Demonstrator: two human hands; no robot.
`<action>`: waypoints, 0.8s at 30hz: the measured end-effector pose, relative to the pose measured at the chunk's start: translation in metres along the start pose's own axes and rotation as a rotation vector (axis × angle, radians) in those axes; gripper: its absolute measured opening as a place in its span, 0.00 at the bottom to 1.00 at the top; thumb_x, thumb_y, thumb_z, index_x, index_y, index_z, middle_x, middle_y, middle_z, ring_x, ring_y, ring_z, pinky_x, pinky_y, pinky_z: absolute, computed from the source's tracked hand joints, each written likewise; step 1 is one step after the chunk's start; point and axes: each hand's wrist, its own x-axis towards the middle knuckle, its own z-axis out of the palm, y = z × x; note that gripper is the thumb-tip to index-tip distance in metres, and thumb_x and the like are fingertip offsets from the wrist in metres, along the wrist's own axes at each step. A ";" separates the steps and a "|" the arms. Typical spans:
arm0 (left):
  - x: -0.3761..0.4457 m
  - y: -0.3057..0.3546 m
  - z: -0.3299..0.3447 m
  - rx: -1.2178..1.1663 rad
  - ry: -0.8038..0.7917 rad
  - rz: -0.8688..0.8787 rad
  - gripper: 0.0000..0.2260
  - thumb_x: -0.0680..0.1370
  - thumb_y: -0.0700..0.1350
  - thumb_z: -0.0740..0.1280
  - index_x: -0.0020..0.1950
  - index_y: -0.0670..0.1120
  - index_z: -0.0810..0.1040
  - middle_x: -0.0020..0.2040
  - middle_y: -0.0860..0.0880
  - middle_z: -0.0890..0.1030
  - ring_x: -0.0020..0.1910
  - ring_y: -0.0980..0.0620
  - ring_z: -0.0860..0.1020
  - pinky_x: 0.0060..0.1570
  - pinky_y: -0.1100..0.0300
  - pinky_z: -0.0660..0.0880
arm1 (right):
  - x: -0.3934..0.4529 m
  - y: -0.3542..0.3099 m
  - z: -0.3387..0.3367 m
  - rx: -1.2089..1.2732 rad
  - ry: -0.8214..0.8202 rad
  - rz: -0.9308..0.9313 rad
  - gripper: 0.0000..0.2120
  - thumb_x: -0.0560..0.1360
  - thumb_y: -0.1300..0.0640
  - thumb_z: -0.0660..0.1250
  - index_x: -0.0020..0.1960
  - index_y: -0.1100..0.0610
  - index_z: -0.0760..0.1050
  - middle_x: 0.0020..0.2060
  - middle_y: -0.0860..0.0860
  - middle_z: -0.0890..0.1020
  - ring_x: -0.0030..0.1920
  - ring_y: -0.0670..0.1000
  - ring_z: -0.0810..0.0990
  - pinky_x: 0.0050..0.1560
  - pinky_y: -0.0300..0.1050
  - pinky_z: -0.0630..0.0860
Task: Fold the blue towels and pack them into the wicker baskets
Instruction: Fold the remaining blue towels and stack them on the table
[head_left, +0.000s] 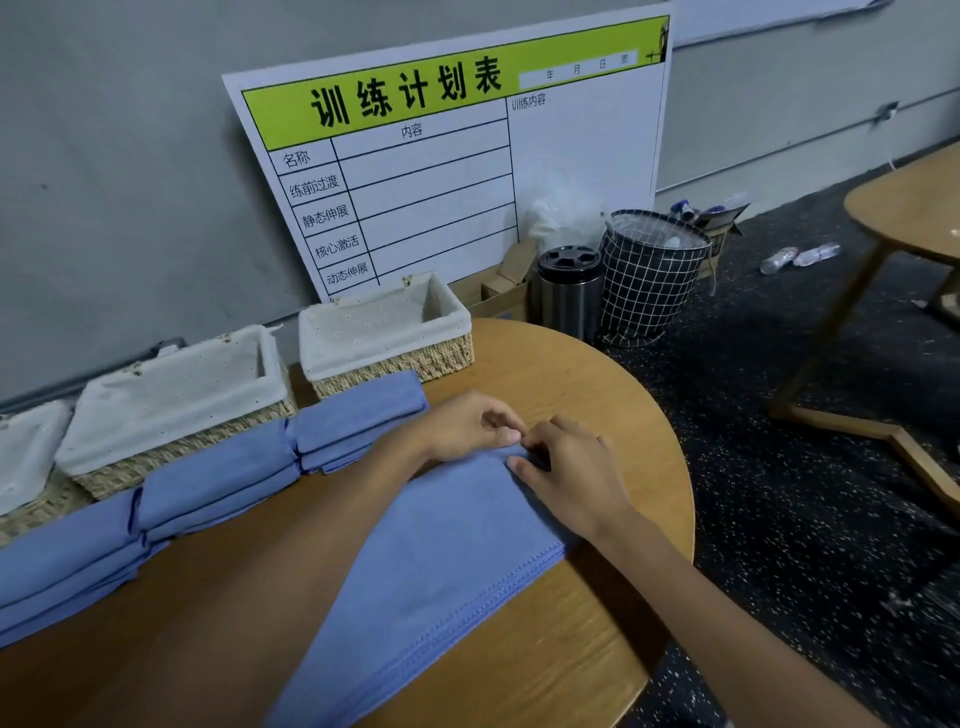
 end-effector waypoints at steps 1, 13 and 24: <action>-0.002 0.000 -0.003 0.018 -0.022 0.010 0.04 0.80 0.46 0.70 0.53 0.49 0.83 0.51 0.52 0.84 0.52 0.54 0.80 0.56 0.59 0.75 | 0.000 0.000 -0.001 0.019 0.006 0.003 0.10 0.78 0.44 0.66 0.54 0.50 0.75 0.48 0.45 0.74 0.52 0.51 0.74 0.51 0.49 0.63; -0.021 0.002 -0.012 -0.098 0.327 0.086 0.02 0.79 0.42 0.71 0.48 0.47 0.83 0.44 0.58 0.83 0.46 0.62 0.80 0.49 0.63 0.74 | -0.031 0.016 -0.029 0.355 -0.032 0.087 0.07 0.78 0.48 0.68 0.45 0.50 0.76 0.34 0.46 0.78 0.34 0.46 0.73 0.33 0.42 0.65; -0.120 0.016 -0.039 -0.677 0.466 -0.171 0.27 0.85 0.61 0.47 0.56 0.46 0.80 0.48 0.45 0.84 0.40 0.49 0.80 0.42 0.57 0.72 | -0.053 -0.079 -0.033 0.501 0.107 -0.180 0.07 0.77 0.54 0.71 0.50 0.44 0.76 0.38 0.46 0.81 0.37 0.48 0.78 0.38 0.50 0.75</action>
